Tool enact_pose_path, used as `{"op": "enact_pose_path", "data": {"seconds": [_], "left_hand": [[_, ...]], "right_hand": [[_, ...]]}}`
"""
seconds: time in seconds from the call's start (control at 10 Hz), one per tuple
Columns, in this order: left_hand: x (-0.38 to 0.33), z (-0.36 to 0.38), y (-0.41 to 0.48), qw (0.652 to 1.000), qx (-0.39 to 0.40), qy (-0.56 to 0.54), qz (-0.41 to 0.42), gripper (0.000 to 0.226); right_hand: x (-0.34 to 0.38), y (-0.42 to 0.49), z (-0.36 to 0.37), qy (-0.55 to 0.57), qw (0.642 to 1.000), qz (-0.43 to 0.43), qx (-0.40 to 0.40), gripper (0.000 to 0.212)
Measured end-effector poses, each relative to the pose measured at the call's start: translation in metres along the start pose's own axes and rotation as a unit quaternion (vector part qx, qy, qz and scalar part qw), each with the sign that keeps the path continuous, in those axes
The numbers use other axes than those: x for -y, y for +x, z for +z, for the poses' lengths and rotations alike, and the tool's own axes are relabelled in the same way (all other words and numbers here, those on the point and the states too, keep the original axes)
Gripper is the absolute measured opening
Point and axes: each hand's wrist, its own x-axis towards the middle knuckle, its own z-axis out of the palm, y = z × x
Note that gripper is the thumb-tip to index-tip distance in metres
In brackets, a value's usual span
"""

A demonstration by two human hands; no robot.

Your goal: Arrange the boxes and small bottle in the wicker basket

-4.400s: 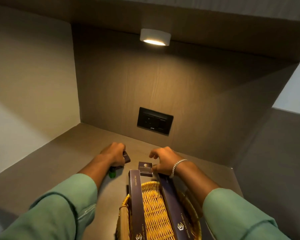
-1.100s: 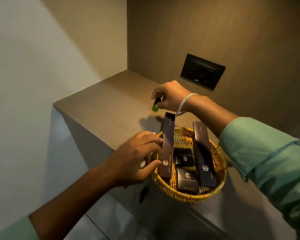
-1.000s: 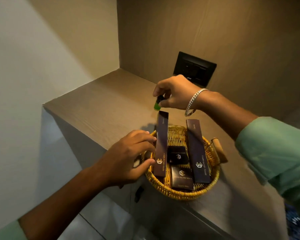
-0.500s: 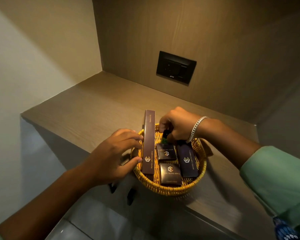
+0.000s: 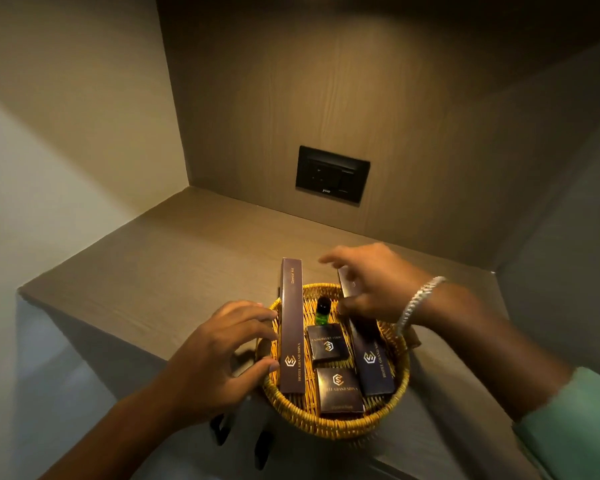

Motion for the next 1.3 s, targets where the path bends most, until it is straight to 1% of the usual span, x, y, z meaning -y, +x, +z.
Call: {"op": "enact_pose_path", "data": {"seconds": [0.1, 0.2, 0.3, 0.4, 0.5, 0.6, 0.7, 0.8, 0.9, 1.0, 1.1, 1.2, 1.3], "left_hand": [[0.003, -0.002, 0.002, 1.0, -0.009, -0.013, -0.014, 0.032], [0.003, -0.003, 0.002, 0.999, -0.02, -0.031, -0.038, 0.034], [0.005, -0.002, 0.003, 0.996, -0.043, -0.05, -0.062, 0.032], [0.011, -0.001, 0.006, 0.985, -0.065, -0.12, -0.108, 0.026], [0.019, -0.009, 0.015, 0.969, -0.067, -0.161, -0.175, 0.03], [0.033, -0.024, 0.027, 0.965, -0.039, -0.175, -0.193, 0.031], [0.046, -0.041, 0.04, 0.97, -0.019, -0.16, -0.184, 0.031], [0.06, -0.052, 0.056, 0.976, -0.003, -0.129, -0.178, 0.03], [0.068, -0.059, 0.065, 0.98, 0.017, -0.11, -0.165, 0.027], [0.076, -0.059, 0.064, 0.981, 0.018, -0.108, -0.162, 0.028], [0.078, -0.061, 0.062, 0.98, 0.031, -0.099, -0.168, 0.026], [0.082, -0.069, 0.056, 0.988, 0.059, -0.025, -0.144, 0.043], [0.071, -0.087, 0.044, 0.994, 0.064, 0.043, -0.082, 0.051]], "right_hand": [[-0.02, -0.035, -0.013, 0.016, 0.994, 0.079, -0.075, 0.049], [-0.032, -0.069, 0.014, 0.045, 0.974, 0.202, -0.094, 0.04], [-0.031, -0.083, 0.045, 0.163, 0.935, 0.268, -0.165, 0.027], [-0.025, -0.083, 0.06, 0.252, 0.888, 0.303, -0.236, 0.021], [-0.013, -0.075, 0.067, 0.254, 0.879, 0.314, -0.253, 0.02], [0.002, -0.059, 0.072, 0.253, 0.866, 0.334, -0.273, 0.026], [0.018, -0.04, 0.077, 0.277, 0.835, 0.37, -0.297, 0.026], [0.03, -0.021, 0.079, 0.272, 0.814, 0.408, -0.312, 0.025], [0.039, -0.008, 0.074, 0.25, 0.815, 0.42, -0.311, 0.027], [0.045, -0.005, 0.075, 0.224, 0.827, 0.414, -0.308, 0.03], [0.048, -0.009, 0.078, 0.244, 0.824, 0.411, -0.305, 0.031], [0.052, -0.018, 0.082, 0.268, 0.816, 0.403, -0.317, 0.037], [0.068, -0.041, 0.082, 0.175, 0.841, 0.406, -0.313, 0.054]]}}
